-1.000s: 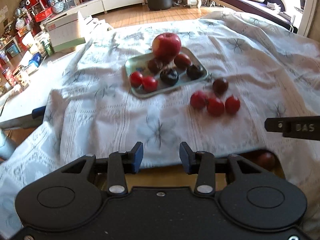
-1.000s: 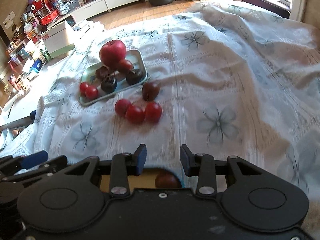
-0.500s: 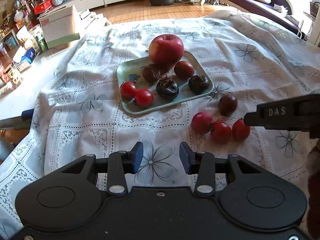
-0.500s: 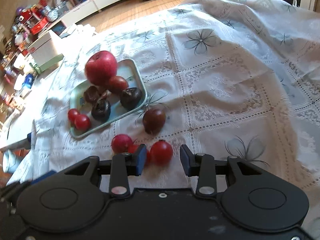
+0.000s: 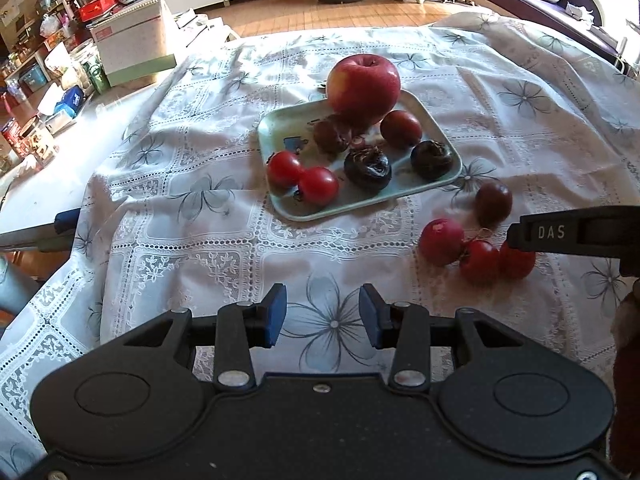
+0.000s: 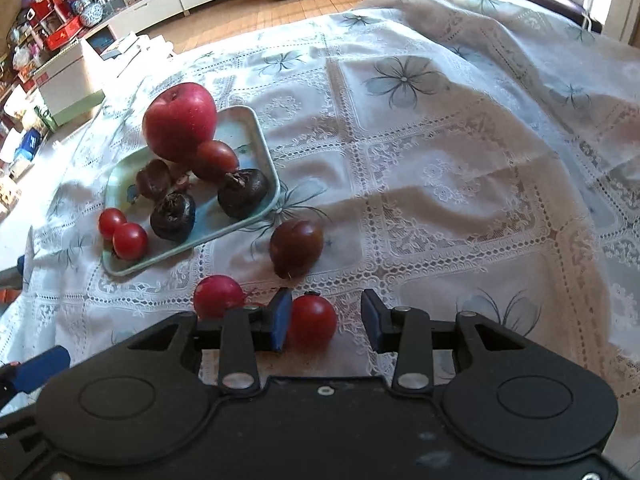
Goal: Organize fruits
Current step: 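Grasp a red tomato with the right gripper while the left moves toward the fruit cluster, then grasp a red plum with the left gripper while the right lifts the red tomato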
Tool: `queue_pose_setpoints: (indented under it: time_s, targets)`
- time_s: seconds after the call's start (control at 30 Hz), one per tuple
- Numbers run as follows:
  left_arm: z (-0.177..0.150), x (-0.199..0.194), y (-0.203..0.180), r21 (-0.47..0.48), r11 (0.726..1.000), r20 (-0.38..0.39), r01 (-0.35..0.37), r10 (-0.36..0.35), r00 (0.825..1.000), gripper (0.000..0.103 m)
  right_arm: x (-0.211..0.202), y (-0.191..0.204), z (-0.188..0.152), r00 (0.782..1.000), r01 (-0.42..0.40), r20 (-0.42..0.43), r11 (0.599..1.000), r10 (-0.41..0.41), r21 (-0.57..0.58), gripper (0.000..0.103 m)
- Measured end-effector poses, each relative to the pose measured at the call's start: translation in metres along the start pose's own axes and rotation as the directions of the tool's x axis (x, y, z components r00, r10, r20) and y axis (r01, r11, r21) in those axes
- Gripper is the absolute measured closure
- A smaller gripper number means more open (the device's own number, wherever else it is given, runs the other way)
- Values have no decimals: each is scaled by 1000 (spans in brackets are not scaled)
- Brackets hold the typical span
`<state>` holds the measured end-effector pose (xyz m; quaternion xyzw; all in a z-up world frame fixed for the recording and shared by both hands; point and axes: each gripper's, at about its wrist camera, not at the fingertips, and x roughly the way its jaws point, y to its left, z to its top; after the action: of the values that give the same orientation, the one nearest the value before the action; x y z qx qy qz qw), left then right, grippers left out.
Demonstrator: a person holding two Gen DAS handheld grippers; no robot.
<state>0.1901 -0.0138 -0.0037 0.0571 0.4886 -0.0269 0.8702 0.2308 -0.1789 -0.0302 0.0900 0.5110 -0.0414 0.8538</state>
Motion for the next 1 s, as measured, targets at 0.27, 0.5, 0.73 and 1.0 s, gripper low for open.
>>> queue_pose_setpoints:
  time_s: [0.27,0.5,0.73,1.0]
  targets:
    - [0,3,3,0,1000,-10,1,-1,1000,53,16,14,4,999,28,-20,998,-29,-48,58]
    - [2,5,2,4,1000,-22,14,-14,1000,53,19,10,5,999,17,-40,999,-19,-39,52]
    - [3,7,-1,14,1000,-33,20,-20,999,53,11,-1,5,995,-66,-82,998,64,-23,73]
    - [14,3,-11,27,996,-26,83,-83,996,53,-12,-27,3,999,-19,-35,999,20,28,72]
